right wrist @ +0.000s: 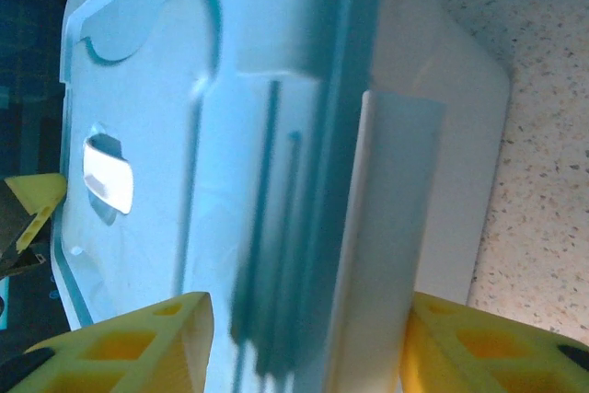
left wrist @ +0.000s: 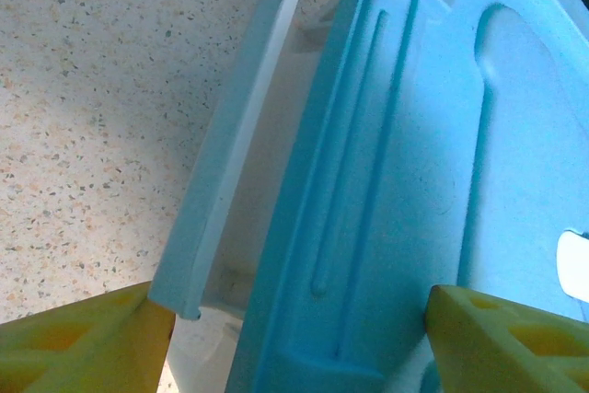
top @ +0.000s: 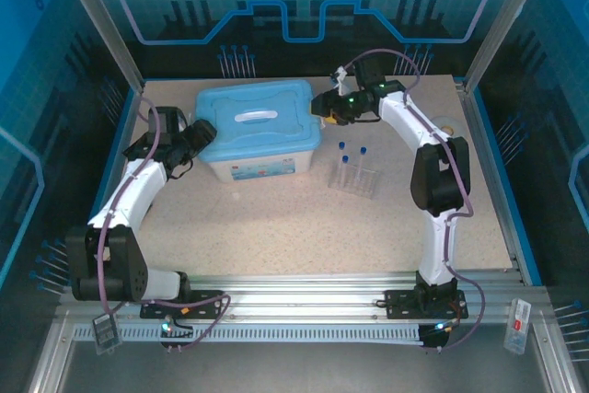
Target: Organize the chemistry lab equipment
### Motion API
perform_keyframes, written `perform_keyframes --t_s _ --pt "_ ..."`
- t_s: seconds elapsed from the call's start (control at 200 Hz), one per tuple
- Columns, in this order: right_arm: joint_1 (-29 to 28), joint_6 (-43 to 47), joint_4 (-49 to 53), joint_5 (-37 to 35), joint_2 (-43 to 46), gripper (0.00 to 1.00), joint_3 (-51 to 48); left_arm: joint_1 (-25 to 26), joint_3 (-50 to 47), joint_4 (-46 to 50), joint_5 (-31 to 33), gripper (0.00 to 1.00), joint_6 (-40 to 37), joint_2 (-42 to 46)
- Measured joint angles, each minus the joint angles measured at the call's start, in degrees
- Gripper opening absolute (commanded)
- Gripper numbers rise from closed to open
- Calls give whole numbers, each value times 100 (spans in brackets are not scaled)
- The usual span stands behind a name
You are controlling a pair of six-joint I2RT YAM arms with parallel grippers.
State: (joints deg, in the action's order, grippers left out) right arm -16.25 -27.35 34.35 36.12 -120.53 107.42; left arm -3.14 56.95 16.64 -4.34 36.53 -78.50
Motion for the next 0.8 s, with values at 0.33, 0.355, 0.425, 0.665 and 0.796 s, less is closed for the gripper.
perform_keyframes --t_s 0.33,0.355,0.425,0.665,0.796 --pt "-332 520 896 -957 0 55 638 33 35 0 44 73 61 -44" --pt "-363 562 970 -1038 0 55 695 35 42 0 44 73 61 -50" --pt "-452 678 1231 -1294 -2 54 866 37 63 2 55 73 61 -68" --pt "-748 1034 1926 -2094 -179 52 1473 66 111 -2 107 73 66 -131" --pt "-894 1167 2146 -2507 -254 52 1679 76 155 -2 133 73 83 -175"
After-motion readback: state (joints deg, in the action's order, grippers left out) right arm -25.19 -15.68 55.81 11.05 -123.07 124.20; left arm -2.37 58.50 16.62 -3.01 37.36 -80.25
